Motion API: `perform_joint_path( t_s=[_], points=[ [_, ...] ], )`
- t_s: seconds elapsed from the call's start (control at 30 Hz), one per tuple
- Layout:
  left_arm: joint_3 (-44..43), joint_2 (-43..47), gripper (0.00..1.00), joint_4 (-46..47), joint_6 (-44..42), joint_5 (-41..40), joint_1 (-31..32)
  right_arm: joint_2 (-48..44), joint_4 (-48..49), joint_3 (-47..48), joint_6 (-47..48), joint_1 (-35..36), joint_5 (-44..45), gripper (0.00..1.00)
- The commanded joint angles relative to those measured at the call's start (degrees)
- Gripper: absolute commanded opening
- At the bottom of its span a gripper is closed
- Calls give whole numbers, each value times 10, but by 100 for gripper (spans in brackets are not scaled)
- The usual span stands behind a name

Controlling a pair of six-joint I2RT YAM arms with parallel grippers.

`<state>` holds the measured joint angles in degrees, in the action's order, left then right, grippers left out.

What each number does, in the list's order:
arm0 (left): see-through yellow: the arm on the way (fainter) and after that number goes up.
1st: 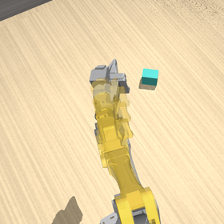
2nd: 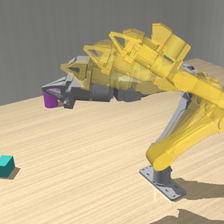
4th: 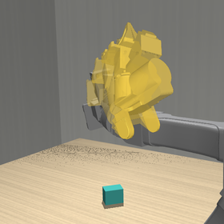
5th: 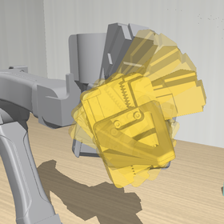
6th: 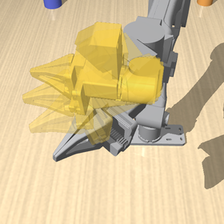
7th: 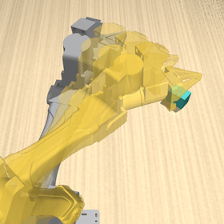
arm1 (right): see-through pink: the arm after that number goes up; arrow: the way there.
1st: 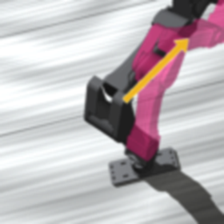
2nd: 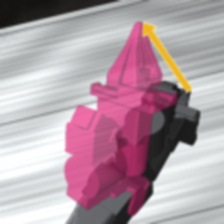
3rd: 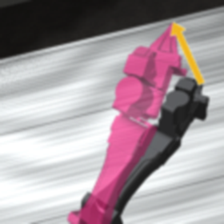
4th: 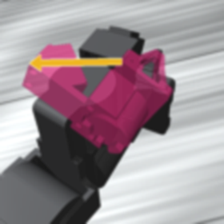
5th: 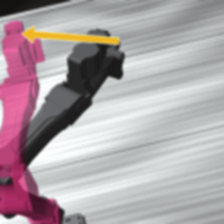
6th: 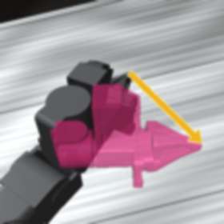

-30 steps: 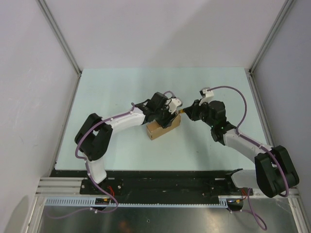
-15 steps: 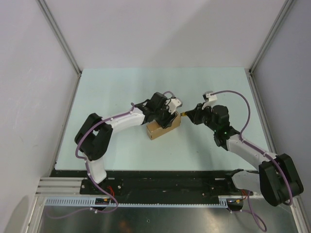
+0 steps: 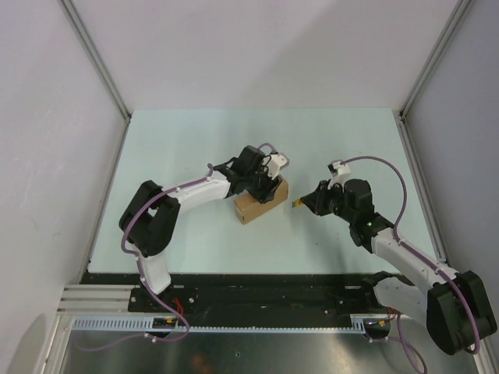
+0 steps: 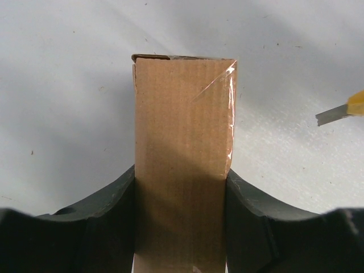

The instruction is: Unpack the express box

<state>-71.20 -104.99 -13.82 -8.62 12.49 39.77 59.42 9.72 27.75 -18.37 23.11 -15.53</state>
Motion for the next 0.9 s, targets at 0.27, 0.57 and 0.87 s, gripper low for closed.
perform_joint_path(
  t_s=[0.27, 0.57, 0.87],
  points=[
    [-42, 50, 81, -67, 26, -5, -7, -25, 0, 12, -14, -1, -6, 0],
    [-75, 101, 86, -66, 48, 4, -7, -31, -29, 32, -15, 2, -17, 0],
    [-22, 116, 78, -65, 165, -164, -71, -9, -51, 56, -16, 15, -4, 0]
  ],
)
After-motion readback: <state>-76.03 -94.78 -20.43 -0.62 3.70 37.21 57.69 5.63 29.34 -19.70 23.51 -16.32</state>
